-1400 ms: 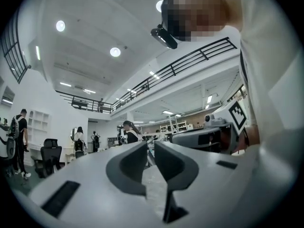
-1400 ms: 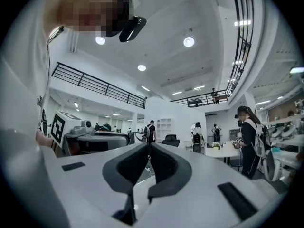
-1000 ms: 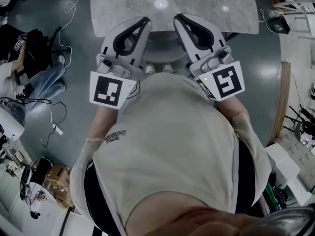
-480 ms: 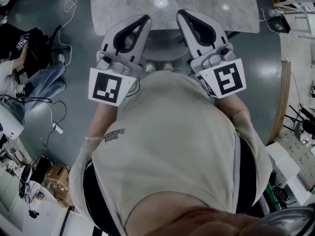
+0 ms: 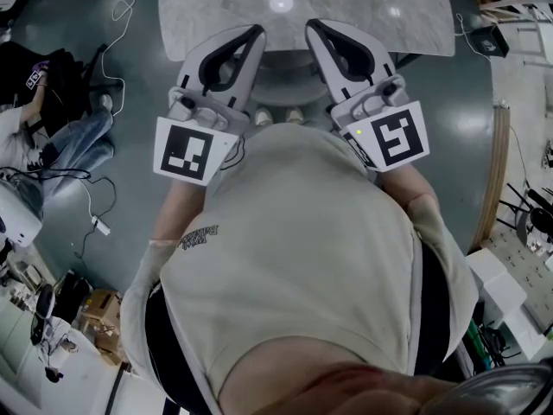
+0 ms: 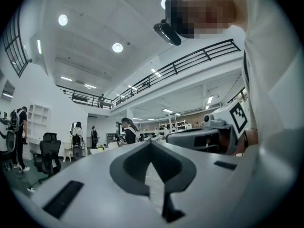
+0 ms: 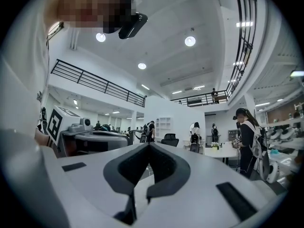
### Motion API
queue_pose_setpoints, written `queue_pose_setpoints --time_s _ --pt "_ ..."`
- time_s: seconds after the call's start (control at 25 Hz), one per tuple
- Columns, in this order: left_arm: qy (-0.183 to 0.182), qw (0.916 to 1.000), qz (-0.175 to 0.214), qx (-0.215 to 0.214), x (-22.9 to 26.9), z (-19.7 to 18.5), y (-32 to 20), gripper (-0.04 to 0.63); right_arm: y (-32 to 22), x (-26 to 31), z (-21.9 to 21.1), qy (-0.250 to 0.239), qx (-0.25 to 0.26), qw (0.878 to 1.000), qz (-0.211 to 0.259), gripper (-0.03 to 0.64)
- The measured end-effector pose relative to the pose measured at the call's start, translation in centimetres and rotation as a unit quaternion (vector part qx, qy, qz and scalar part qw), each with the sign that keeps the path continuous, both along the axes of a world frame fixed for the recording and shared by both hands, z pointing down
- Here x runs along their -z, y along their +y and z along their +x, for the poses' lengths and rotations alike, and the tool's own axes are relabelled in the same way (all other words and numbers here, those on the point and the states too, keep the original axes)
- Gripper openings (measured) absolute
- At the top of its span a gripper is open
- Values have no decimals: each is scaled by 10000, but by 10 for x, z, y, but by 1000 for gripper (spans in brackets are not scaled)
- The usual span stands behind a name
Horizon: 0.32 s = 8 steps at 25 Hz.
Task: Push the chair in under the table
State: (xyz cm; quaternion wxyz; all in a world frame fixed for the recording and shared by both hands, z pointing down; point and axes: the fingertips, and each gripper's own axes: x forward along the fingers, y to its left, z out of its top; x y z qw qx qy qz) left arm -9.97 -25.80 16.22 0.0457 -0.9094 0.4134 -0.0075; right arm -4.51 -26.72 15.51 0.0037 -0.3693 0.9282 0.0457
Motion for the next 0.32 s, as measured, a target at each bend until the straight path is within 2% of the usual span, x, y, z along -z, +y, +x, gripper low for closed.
queue_pose_setpoints --time_s 0.32 --pt "5 10000 -42 5 1 2 0 11 0 0 2 -1 1 10000 -35 9"
